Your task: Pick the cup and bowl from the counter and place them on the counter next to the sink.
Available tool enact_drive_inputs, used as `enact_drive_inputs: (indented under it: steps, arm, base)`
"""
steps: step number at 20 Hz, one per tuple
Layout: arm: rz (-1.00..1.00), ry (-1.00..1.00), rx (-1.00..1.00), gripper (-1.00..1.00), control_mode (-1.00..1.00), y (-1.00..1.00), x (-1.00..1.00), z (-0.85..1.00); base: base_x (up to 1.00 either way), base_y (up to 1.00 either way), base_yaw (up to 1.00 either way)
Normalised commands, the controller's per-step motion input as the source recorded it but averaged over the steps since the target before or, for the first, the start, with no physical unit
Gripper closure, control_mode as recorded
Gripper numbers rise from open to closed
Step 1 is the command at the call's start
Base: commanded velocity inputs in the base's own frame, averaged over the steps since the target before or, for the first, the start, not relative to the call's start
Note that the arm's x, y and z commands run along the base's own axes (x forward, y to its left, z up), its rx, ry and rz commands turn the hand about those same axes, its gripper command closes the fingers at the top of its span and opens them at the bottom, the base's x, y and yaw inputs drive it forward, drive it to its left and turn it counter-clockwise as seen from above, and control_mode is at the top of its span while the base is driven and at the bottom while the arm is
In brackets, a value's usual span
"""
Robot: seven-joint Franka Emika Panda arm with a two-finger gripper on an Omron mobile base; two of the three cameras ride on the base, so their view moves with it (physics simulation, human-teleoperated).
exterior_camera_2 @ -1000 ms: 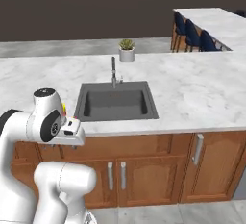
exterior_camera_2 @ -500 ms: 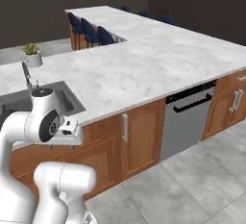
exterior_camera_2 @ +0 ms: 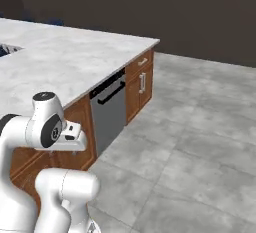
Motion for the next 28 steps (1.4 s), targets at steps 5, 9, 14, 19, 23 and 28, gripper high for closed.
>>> enact_drive_inputs:
  steps: [5, 9, 14, 19, 23, 28]
  arm:
    - [0.00, 0.00, 0.00, -1.00, 1.00, 0.00, 0.00, 0.00]
    - [0.00, 0.00, 0.00, -1.00, 1.00, 0.00, 0.00, 0.00]
    - [0.00, 0.00, 0.00, -1.00, 1.00, 0.00, 0.00, 0.00]
    - [0.00, 0.00, 0.00, -1.00, 1.00, 0.00, 0.00, 0.00]
    - [0.00, 0.00, 0.00, -1.00, 1.00, 0.00, 0.00, 0.00]
    - [0.00, 0.00, 0.00, -1.00, 1.00, 0.00, 0.00, 0.00]
  base:
    - [0.04, -0.39, -0.82]
    - [0.04, -0.39, -0.82]
    - [0.06, -0.35, -0.83]
    - [0.10, -0.38, -0.80]
    - [0.13, -0.36, -0.77]
    - [0.17, -0.13, -0.68]
